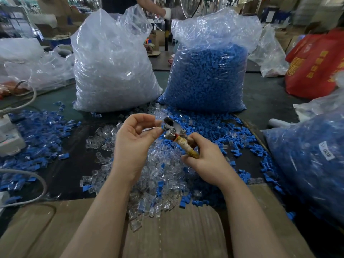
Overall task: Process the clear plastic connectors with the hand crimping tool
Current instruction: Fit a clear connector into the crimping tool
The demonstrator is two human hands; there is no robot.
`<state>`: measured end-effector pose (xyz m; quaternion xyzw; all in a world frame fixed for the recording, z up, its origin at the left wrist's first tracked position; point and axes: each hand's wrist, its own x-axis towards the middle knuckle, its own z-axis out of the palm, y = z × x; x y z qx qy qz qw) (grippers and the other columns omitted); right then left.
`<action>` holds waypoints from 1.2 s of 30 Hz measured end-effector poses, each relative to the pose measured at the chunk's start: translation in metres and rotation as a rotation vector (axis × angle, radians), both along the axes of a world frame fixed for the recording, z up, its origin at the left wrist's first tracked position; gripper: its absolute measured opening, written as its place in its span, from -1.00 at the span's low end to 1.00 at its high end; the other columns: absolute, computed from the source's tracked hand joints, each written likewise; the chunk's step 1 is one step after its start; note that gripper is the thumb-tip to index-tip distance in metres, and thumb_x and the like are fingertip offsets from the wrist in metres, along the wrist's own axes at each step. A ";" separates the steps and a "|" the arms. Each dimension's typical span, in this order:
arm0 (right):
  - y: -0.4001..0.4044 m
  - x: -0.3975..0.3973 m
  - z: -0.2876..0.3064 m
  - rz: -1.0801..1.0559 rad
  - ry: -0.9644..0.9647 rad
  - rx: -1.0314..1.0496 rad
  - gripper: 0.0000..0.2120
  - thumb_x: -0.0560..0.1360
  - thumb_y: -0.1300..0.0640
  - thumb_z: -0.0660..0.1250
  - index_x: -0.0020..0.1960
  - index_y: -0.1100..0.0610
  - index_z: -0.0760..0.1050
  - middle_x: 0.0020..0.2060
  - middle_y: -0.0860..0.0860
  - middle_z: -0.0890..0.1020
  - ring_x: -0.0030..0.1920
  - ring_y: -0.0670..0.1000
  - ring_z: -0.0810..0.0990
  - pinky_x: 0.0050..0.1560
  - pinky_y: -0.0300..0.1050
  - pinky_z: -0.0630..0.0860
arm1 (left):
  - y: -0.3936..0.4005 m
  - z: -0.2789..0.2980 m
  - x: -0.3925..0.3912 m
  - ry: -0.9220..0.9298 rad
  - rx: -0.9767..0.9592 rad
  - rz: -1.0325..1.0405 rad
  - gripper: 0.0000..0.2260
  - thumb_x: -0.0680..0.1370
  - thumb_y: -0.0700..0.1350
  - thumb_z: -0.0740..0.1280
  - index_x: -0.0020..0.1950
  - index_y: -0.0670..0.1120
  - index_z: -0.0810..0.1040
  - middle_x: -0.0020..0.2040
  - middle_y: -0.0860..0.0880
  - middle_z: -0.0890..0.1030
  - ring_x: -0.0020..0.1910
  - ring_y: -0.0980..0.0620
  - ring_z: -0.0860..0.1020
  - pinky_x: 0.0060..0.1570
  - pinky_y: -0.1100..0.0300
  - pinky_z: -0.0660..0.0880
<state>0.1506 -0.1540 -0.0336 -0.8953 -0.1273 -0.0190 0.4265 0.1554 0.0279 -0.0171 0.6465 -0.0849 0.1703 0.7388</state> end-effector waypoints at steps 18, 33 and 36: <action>0.003 -0.003 -0.003 -0.057 -0.080 -0.100 -0.85 0.35 0.14 0.27 -0.21 -0.06 0.32 -0.42 -0.05 0.44 -0.37 0.01 0.41 -0.35 -0.05 0.31 | 0.002 0.001 -0.002 0.022 0.022 0.012 -0.77 0.45 -0.35 0.44 0.02 -0.09 0.57 -0.17 0.07 0.70 -0.10 0.19 0.65 -0.08 0.35 0.55; -0.005 0.004 -0.006 -0.301 -0.204 -0.302 -0.83 0.51 -0.04 0.33 -0.07 -0.10 0.31 -0.19 -0.09 0.48 -0.12 0.03 0.40 -0.05 0.00 0.23 | 0.085 -0.026 0.031 0.353 -0.759 0.156 -0.80 0.60 -0.12 0.32 -0.18 -0.09 0.67 -0.26 0.05 0.68 -0.25 0.17 0.66 -0.07 0.26 0.61; -0.008 0.004 -0.010 -0.410 -0.247 -0.402 -0.87 0.55 -0.06 0.27 0.01 -0.13 0.32 -0.14 -0.10 0.45 -0.07 0.03 0.35 0.11 0.03 0.24 | 0.133 -0.063 0.050 0.347 -0.882 0.160 -0.87 0.62 -0.07 0.31 0.11 -0.06 0.60 0.06 0.08 0.65 0.03 0.15 0.63 0.27 0.18 0.47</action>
